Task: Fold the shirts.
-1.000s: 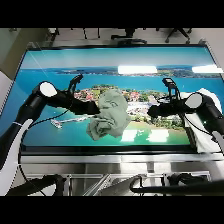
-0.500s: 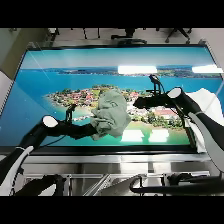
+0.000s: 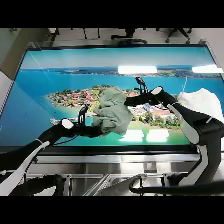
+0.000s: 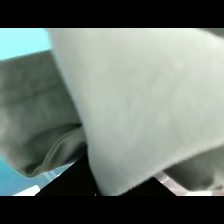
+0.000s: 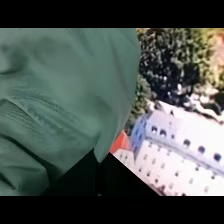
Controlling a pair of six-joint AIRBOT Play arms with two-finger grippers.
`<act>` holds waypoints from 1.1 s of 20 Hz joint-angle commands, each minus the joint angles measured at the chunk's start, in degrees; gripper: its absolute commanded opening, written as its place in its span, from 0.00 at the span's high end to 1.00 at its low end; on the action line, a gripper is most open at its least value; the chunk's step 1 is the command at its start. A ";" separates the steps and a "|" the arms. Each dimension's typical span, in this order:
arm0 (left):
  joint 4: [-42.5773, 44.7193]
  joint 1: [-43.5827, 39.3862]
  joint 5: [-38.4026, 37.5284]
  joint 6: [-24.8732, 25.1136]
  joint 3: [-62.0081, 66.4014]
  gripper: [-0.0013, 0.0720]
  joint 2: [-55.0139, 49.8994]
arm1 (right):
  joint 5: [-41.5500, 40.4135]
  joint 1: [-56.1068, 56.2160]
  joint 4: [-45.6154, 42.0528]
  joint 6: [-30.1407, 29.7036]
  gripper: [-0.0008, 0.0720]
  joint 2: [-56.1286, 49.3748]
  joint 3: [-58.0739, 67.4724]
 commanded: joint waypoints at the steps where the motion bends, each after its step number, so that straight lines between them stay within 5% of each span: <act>1: 3.32 2.14 -6.82 1.07 5.18 0.97 -0.17 | 3.23 -0.17 2.64 -1.70 0.96 -0.15 3.08; 8: 26.69 8.66 -22.58 -4.15 26.62 0.97 18.08 | 16.17 -5.46 -2.10 -2.25 0.96 23.50 11.21; 15: 27.47 10.38 -29.05 -6.43 43.36 0.97 33.64 | 16.52 -5.42 -13.81 -1.79 0.96 50.12 11.19; 19: 28.63 12.79 -27.56 -6.40 45.90 0.97 34.23 | 13.05 -5.42 -18.27 -1.77 0.96 53.22 11.15; 22: 28.52 15.69 -28.22 -6.14 45.81 0.97 26.38 | 12.52 -5.42 -20.00 -0.17 0.96 45.94 11.10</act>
